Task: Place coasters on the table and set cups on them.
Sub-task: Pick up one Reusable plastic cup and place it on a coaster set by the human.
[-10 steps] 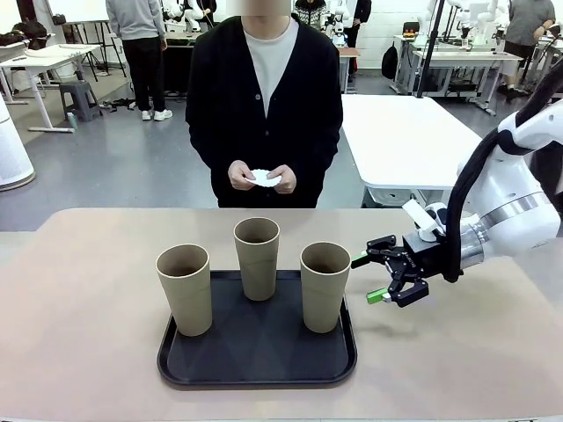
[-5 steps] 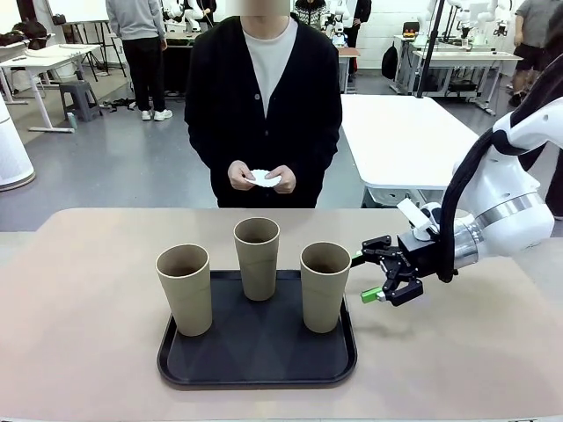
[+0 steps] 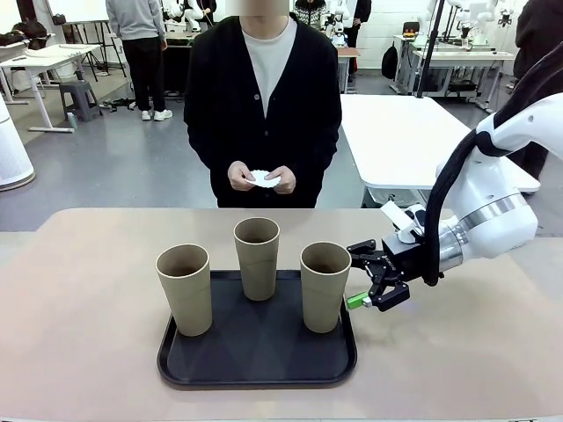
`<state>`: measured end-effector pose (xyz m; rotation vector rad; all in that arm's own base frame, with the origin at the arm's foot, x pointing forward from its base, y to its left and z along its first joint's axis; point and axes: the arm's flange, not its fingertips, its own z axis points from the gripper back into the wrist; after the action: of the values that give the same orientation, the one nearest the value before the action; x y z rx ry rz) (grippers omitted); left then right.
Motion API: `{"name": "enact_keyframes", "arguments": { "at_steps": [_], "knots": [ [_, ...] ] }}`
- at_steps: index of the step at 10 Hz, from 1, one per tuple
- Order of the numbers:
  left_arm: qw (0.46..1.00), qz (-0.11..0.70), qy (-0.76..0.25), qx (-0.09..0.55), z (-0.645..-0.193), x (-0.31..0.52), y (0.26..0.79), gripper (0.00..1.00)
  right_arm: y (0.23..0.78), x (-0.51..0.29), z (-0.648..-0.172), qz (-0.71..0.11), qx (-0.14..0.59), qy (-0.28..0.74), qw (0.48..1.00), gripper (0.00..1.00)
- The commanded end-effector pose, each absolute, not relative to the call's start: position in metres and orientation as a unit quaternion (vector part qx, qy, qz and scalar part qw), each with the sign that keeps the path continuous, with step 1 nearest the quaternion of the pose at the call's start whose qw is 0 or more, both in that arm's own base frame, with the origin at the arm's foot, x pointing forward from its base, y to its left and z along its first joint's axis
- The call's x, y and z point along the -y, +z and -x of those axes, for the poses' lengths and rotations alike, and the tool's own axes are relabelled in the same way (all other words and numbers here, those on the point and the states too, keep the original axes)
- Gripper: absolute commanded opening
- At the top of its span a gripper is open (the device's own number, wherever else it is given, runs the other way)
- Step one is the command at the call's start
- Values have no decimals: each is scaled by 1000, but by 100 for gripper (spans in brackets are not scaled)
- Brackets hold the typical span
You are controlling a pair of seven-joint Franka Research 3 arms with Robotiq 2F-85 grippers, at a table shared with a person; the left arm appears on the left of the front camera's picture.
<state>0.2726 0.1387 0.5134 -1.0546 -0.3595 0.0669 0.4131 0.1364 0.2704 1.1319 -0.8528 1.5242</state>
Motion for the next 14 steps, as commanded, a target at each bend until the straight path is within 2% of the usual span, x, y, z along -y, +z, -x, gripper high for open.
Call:
{"name": "enact_keyframes", "arguments": {
  "at_steps": [1,14],
  "knots": [
    [845,504,24,178,-273,-140,514,100,272,-146,-405,-461,362,622,519,100],
    [845,504,24,178,-273,-140,514,100,260,-191,-414,-474,371,614,511,100]
  ]
}}
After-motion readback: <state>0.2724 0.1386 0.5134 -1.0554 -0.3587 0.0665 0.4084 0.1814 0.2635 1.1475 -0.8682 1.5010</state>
